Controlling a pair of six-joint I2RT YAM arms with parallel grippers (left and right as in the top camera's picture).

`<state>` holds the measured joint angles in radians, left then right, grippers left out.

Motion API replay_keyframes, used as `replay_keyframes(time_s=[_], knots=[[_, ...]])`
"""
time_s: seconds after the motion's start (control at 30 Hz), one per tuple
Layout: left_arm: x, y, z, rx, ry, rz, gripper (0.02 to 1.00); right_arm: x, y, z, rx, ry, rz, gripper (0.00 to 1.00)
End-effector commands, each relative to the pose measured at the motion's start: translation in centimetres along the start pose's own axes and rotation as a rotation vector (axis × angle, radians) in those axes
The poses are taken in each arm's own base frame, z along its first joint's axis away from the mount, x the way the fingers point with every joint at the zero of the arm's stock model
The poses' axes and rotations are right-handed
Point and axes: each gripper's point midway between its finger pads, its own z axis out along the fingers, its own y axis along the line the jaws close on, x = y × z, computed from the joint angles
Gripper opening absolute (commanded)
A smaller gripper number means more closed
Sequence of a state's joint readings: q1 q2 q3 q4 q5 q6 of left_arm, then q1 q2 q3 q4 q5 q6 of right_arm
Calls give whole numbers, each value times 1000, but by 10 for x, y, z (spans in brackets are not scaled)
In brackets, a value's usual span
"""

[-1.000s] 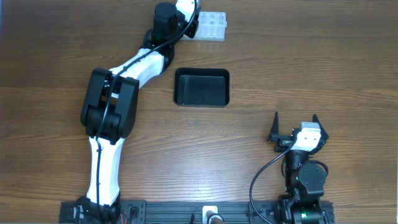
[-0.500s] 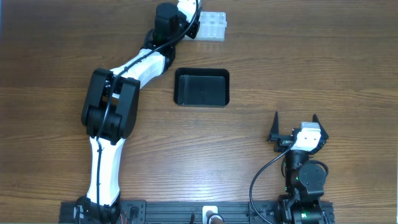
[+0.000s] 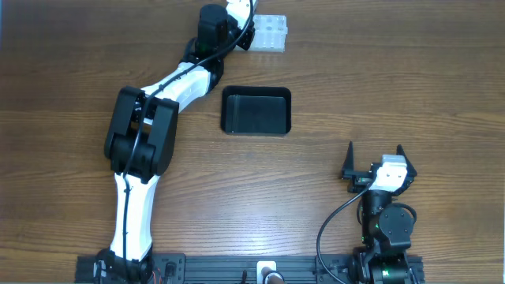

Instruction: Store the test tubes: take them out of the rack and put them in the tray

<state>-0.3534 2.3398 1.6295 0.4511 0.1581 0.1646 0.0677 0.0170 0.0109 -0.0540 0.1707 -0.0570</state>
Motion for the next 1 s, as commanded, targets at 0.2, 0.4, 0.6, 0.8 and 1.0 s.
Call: replay_keyframes(time_s=[0.2, 0.4, 0.6, 0.8, 1.0], knots=[[-1, 1, 5, 6, -12, 12, 145, 3, 0, 0, -1, 8, -4, 991], [-28, 1, -1, 3, -55, 14, 134, 3, 0, 0, -1, 8, -4, 993], [-102, 7, -31, -15, -176, 35, 117, 3, 0, 0, -1, 8, -4, 991], [-183, 15, -78, -44, -302, 62, 117, 3, 0, 0, -1, 8, -5, 993], [-211, 10, -117, -25, -247, 31, 121, 3, 0, 0, -1, 8, -5, 991]])
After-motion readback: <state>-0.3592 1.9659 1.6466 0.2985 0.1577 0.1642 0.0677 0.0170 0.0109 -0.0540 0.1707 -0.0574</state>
